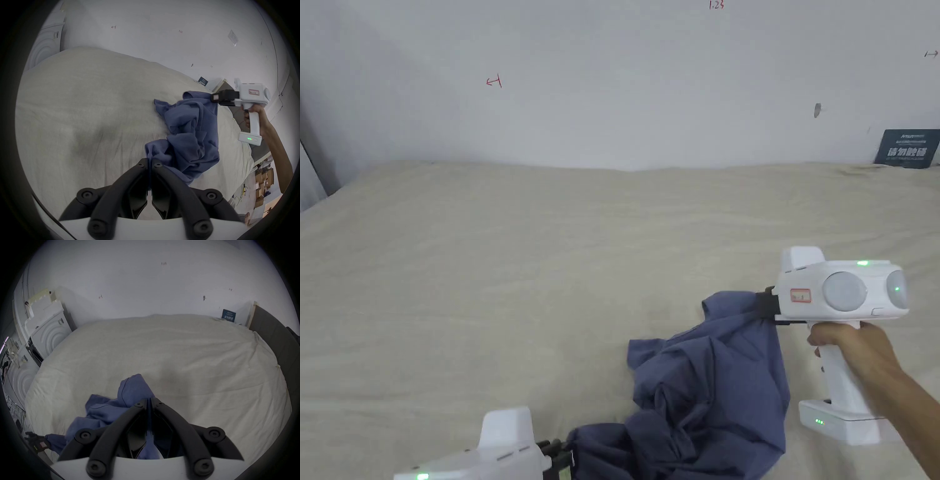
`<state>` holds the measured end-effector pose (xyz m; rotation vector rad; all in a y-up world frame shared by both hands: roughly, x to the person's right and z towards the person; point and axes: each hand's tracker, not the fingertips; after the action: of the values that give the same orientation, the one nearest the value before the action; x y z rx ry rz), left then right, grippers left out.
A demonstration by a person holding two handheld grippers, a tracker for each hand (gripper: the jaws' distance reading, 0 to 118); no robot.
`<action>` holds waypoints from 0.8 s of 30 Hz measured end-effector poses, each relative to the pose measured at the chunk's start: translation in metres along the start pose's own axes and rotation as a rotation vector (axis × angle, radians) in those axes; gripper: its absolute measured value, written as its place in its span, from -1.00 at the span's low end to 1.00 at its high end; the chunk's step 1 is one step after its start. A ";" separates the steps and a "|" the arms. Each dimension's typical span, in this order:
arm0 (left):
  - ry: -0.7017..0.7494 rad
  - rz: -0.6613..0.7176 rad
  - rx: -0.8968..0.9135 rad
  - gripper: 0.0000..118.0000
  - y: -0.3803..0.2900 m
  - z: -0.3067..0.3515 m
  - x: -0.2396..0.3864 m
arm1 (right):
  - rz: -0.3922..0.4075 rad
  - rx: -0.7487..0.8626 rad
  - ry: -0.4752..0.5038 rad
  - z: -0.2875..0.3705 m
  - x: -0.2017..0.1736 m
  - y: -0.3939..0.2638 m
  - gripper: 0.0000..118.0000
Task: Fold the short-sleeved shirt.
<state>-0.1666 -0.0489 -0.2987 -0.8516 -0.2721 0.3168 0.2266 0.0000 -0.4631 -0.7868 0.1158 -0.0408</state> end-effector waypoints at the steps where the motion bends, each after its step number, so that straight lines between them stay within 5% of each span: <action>1: -0.001 0.001 0.010 -1.00 0.006 0.004 0.000 | 0.000 0.010 -0.007 0.012 0.002 0.004 -0.96; 19: 0.114 0.029 0.401 -1.00 0.241 0.138 -0.011 | -0.104 0.275 -0.174 0.205 0.066 0.132 -0.96; 24: 0.096 0.009 0.434 -1.00 0.319 0.155 0.016 | -0.113 0.326 -0.176 0.231 0.052 0.171 -0.96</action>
<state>-0.2594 0.2613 -0.4453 -0.4383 -0.1033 0.3270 0.3047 0.2792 -0.4267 -0.4677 -0.1012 -0.0948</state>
